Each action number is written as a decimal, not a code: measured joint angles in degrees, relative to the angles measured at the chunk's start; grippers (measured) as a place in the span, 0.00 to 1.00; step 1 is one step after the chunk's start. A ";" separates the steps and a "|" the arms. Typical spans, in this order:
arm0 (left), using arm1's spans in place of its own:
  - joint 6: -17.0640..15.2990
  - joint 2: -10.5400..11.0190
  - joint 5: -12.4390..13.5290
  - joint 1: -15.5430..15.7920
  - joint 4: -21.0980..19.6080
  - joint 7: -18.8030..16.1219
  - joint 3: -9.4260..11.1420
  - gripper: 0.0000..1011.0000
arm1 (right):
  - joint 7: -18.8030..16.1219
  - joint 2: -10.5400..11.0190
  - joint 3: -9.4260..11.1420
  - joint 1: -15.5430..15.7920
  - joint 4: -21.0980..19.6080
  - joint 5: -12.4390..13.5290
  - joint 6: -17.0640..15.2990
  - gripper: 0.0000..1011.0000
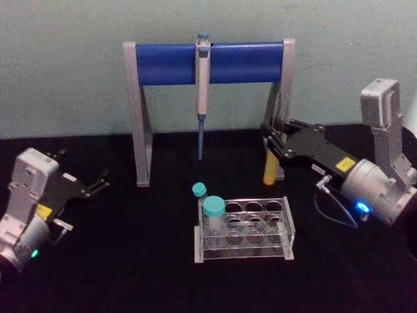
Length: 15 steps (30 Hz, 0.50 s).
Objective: Pick up the test tube from the test tube rack, shake it, then place it back into the test tube rack.
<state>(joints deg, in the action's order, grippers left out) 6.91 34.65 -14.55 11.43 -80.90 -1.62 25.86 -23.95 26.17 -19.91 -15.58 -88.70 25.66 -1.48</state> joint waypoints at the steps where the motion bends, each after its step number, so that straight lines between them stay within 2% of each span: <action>1: 0.00 0.00 0.00 0.00 0.00 0.00 0.00 1.00 | 0.07 0.37 0.15 0.47 -0.64 -0.02 -0.46 0.23; 5: 0.00 0.00 0.00 0.00 0.00 0.00 0.00 1.00 | -0.30 2.12 0.45 2.38 -3.97 0.30 -2.99 0.23; 9: 0.00 0.00 0.00 0.00 0.00 0.00 0.00 1.00 | -2.25 3.63 -0.05 3.51 -6.37 1.77 -5.35 0.23; 15: 0.00 0.00 0.00 0.00 0.00 0.00 0.00 1.00 | -4.90 3.17 -1.77 2.49 -5.69 3.95 -5.29 0.23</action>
<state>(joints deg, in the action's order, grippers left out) 6.91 34.65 -14.55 11.43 -80.90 -1.62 25.86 -28.85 29.34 -21.67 -13.09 -94.39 29.61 -6.77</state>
